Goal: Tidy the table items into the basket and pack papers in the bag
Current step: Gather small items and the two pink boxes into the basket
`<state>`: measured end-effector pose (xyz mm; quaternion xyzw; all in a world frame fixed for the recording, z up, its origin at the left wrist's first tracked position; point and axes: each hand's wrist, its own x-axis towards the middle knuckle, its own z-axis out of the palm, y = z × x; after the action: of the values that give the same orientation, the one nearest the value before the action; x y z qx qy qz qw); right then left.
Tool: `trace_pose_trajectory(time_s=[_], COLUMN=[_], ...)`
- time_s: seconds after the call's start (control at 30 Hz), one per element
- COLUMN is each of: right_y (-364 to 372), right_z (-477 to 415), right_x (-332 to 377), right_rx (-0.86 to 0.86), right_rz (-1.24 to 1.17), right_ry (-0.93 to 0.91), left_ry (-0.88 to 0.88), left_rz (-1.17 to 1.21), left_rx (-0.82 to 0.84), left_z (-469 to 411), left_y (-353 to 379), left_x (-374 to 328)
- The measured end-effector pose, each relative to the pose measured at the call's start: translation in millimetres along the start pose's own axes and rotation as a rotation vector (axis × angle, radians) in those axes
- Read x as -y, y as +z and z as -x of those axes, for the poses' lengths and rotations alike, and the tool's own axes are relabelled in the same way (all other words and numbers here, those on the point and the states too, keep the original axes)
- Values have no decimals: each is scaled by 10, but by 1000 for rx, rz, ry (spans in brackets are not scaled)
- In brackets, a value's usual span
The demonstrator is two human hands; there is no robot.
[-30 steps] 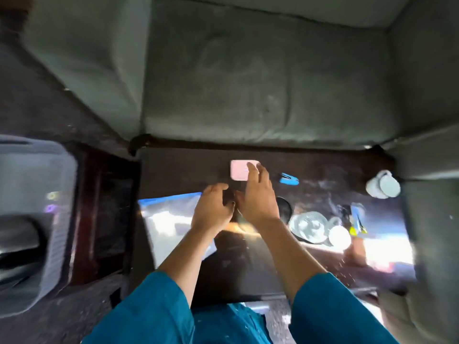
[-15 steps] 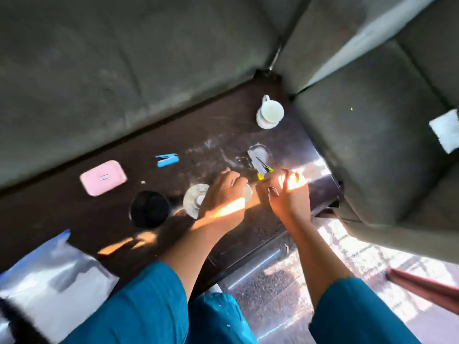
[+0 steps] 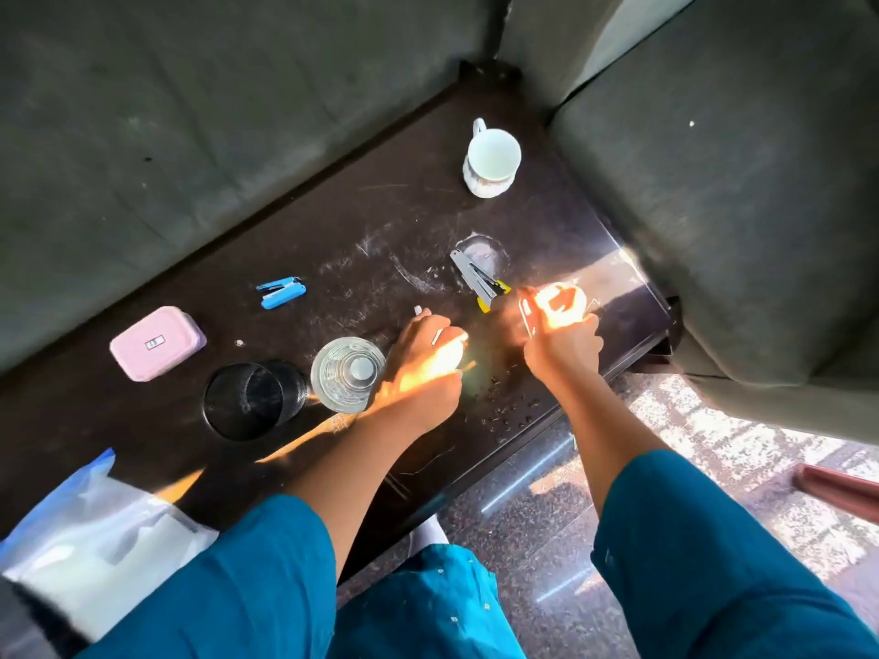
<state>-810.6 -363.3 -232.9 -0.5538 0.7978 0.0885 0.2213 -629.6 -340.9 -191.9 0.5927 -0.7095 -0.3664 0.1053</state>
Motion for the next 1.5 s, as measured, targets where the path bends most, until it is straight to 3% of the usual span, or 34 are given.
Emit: trace_pose_trajectory(time_s=[0.17,0.27,0.63,0.77,1.0,1.07,1.27,1.5], right_y=[-299,-443,-192,61,392,425,457,489], right_z=[103,169,641,752,740,718,804,1243], right_x=[483,955,2714,3141,3437,3460,3561,4150], right_rx=[-171,-224,-142,-83,-28,-23,-3,43], right_rz=[-111,-52,31,112,209,244,247,60], right_ry=[-190,-264,-692,-795,-871,-892,-916,-1029], left_ry=[-46,-79,-301,-401,-483,-465,-474,-606], left_rz=[-93,-107,-75,-87,-144,-208,-124,-7], left_rx=[-35,-99,-395,-386,-110,-102,-255,-563], left_z=[1,12,512,728,676,649,735,1353], left_y=[-269,-545,-1481,-1607,-1420,-1382,-1471,-1986], left_x=[97,245,1575,2103,2690,2735,2800,3059])
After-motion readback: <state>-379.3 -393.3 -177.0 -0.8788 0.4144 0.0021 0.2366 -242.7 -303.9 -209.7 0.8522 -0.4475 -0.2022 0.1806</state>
